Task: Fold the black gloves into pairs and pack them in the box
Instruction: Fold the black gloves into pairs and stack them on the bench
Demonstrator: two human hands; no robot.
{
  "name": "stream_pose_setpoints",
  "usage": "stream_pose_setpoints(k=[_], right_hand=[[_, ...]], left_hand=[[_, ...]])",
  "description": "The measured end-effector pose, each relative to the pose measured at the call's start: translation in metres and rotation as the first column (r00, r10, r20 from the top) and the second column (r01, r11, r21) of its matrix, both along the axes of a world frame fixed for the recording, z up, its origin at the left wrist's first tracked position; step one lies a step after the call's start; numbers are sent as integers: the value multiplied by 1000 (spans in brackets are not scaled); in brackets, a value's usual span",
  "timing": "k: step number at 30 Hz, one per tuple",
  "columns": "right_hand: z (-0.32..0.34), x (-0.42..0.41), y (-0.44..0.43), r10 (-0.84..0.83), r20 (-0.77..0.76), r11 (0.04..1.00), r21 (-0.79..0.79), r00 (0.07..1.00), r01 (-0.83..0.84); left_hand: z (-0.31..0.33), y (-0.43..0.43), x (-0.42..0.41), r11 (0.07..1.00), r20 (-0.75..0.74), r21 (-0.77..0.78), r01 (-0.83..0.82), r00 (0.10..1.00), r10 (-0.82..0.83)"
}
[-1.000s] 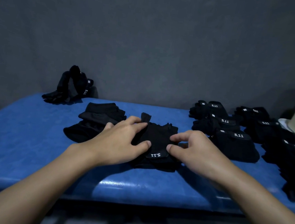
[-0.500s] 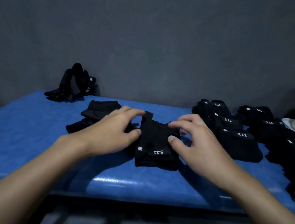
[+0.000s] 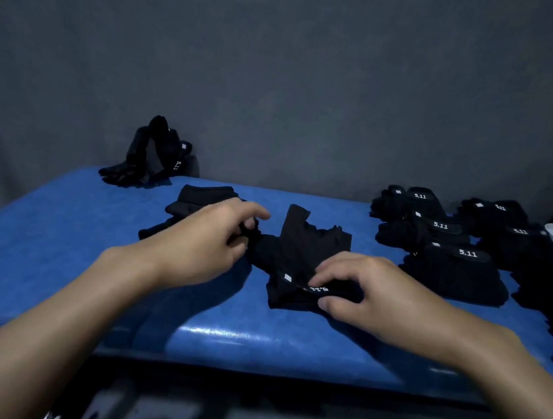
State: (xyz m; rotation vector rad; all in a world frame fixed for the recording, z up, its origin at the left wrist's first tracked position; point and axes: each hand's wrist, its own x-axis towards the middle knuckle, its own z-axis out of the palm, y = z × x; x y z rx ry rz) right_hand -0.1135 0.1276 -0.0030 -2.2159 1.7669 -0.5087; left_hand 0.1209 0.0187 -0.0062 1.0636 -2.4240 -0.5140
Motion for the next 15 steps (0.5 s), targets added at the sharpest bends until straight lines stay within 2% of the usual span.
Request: stream_pose_setpoints(k=[5,8,11,15], right_hand=[[3,-3,1,1,-36,999,43,999,1],[4,1,3,17,-71,999,45,997,-14],[2,2,3,26,-50,999,41,998,-24],[1,3,1,21,-19,999,25,1000,-21]], left_hand=[[0,7,-8,999,-139,-49,-14,990,7],[1,13,-14,995,-151,-96,20,988,-35],[-2,17,-23,987,-19,-133,94,995,-98],[-9,16,-27,991,306,-82,109,949,-79]])
